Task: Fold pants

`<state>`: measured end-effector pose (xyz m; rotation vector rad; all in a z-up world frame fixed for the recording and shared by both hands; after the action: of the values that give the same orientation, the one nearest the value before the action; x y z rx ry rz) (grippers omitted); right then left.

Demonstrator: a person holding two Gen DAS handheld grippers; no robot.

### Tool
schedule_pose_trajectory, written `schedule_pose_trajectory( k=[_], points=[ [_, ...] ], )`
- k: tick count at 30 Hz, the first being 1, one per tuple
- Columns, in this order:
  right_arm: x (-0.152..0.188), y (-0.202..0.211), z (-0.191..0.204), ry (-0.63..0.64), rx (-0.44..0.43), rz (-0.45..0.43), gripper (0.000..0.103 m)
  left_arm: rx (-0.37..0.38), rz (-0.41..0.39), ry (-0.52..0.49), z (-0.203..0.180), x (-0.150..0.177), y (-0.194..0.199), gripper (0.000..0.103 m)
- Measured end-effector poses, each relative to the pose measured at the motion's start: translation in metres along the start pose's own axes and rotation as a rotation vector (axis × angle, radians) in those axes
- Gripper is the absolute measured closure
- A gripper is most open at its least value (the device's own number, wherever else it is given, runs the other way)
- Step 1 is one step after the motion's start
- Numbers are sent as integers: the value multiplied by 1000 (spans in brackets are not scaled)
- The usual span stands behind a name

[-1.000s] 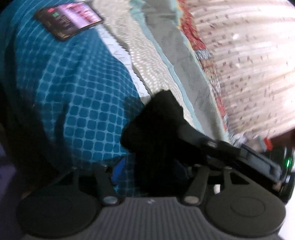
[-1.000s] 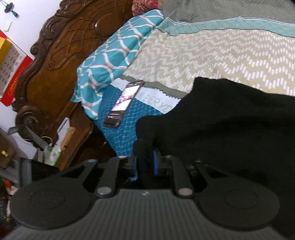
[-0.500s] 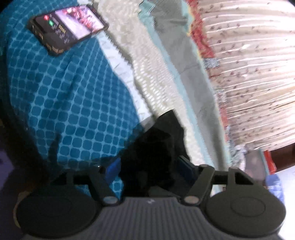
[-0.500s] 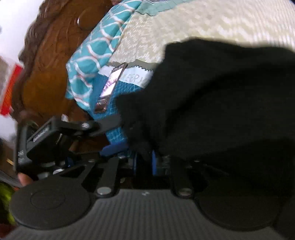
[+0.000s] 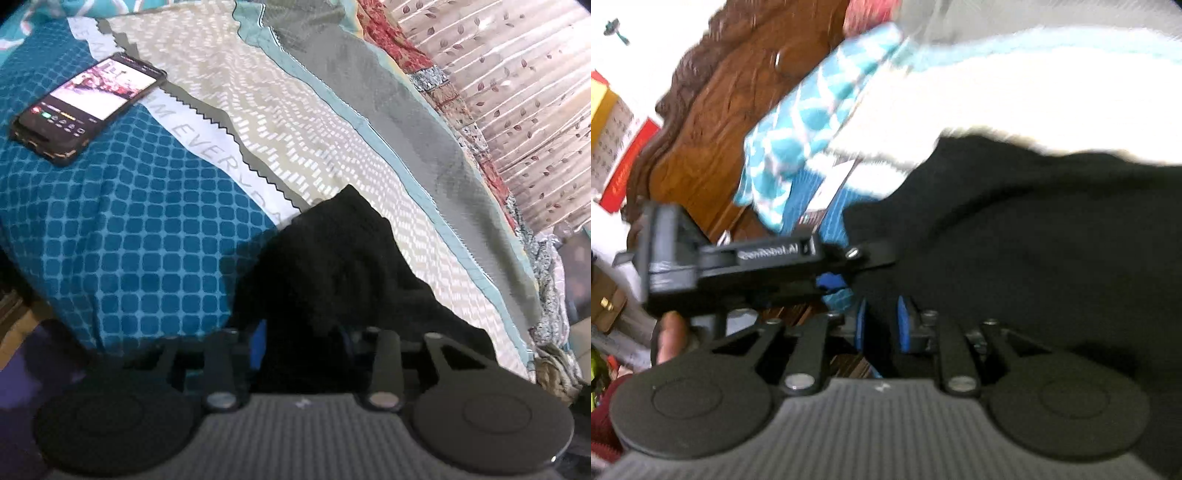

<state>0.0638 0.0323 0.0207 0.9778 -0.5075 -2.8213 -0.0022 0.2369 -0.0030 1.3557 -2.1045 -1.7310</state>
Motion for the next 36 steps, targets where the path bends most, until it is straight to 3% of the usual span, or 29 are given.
schedule_pose_trajectory(
  k=[5, 10, 13, 17, 20, 23, 28, 29, 31, 36],
  points=[
    [43, 175, -46, -111, 197, -368, 74, -55, -38, -13, -6, 7, 9, 71],
    [150, 358, -73, -306, 495, -856, 74, -142, -53, -51, -21, 10, 14, 70],
    [219, 433, -82, -408, 683, -1090, 74, -199, -49, -74, -32, 9, 17, 68],
    [284, 481, -100, -519, 779, -1302, 66, -246, -74, -109, -45, 7, 44, 66],
    [298, 486, -117, -552, 731, -1351, 64, -288, -120, -120, -50, 9, 71, 65],
    [302, 489, -133, -551, 663, -1362, 56, -314, -136, -89, -56, 5, 85, 65],
    [289, 485, -141, -547, 609, -1346, 55, -289, -166, -119, -85, 0, 95, 65],
    [286, 486, -140, -543, 613, -1338, 57, -276, -173, -136, -92, 0, 96, 65],
    [283, 490, -134, -534, 637, -1315, 79, -240, -182, -165, -108, -1, 97, 65],
    [262, 494, -98, -407, 682, -1277, 83, -93, -188, -246, -149, 4, 103, 61]
  ],
)
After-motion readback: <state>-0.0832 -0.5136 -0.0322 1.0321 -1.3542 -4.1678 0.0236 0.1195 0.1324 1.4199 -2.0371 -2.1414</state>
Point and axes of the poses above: each gripper's, at about its wrist camera, not at the fingertips, and y roughly against the way its jaws point, z to its left, x to its underside, the point moved 3 cm from there along -y, roughly the way its jaws point, and after that the axes turned 15 degrees about -x, right-handed, at the moved point
